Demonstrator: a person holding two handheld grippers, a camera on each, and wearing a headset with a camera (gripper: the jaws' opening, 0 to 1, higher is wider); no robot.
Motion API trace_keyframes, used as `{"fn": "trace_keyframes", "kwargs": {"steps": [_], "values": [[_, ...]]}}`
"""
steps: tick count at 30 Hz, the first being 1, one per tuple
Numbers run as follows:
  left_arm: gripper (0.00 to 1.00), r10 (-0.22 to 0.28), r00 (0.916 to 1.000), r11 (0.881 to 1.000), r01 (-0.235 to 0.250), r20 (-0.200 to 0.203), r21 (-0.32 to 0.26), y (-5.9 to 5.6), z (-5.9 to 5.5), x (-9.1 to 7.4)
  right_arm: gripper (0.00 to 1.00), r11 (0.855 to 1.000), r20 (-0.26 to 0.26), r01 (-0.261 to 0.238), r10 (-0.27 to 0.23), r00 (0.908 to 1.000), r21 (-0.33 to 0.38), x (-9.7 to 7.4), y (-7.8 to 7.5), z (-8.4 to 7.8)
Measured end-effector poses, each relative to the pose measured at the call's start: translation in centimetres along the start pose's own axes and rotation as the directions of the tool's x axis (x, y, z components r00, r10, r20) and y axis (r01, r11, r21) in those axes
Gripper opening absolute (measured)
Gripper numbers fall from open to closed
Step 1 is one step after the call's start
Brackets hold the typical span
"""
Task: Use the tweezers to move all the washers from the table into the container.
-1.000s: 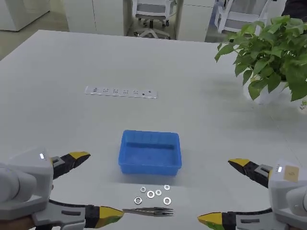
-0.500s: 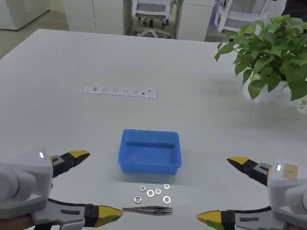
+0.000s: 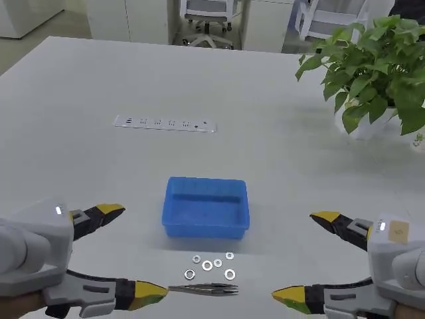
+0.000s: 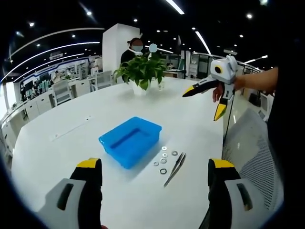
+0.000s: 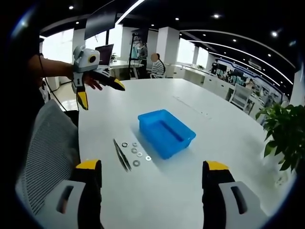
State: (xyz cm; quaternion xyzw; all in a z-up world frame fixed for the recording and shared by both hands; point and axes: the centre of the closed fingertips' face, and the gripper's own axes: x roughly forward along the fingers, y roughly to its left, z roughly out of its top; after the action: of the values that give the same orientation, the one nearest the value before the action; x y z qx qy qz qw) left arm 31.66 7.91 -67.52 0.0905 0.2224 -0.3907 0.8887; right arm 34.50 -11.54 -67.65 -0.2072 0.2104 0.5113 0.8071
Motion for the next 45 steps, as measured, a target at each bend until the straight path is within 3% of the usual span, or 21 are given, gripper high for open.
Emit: {"fn": "trace_keyframes", "kwargs": {"steps": [16, 25, 36, 45], "values": [[0.9, -0.054, 0.9972, 0.997, 0.057, -0.051, 0.048, 0.3, -1.1, 1.3, 0.8, 0.996, -0.04, -0.065, 0.063, 0.9972, -0.066, 1.3, 0.2, -0.2], [0.8, -0.099, 0.9909, 0.992, 0.106, -0.092, 0.075, 0.0, -2.1, 2.2, 0.7, 0.983, -0.08, -0.136, 0.127, 0.9886, -0.12, 2.7, 1.0, -0.6], [0.64, -0.15, 0.9808, 0.981, 0.163, -0.125, 0.105, -0.8, -2.6, 3.5, 0.58, 0.956, -0.111, -0.229, 0.211, 0.9712, -0.183, 4.6, 2.4, -0.7], [0.53, -0.203, 0.9648, 0.966, 0.225, -0.168, 0.126, -1.9, -3.3, 4.5, 0.48, 0.92, -0.145, -0.321, 0.294, 0.9447, -0.223, 6.3, 4.2, -1.0]]}}
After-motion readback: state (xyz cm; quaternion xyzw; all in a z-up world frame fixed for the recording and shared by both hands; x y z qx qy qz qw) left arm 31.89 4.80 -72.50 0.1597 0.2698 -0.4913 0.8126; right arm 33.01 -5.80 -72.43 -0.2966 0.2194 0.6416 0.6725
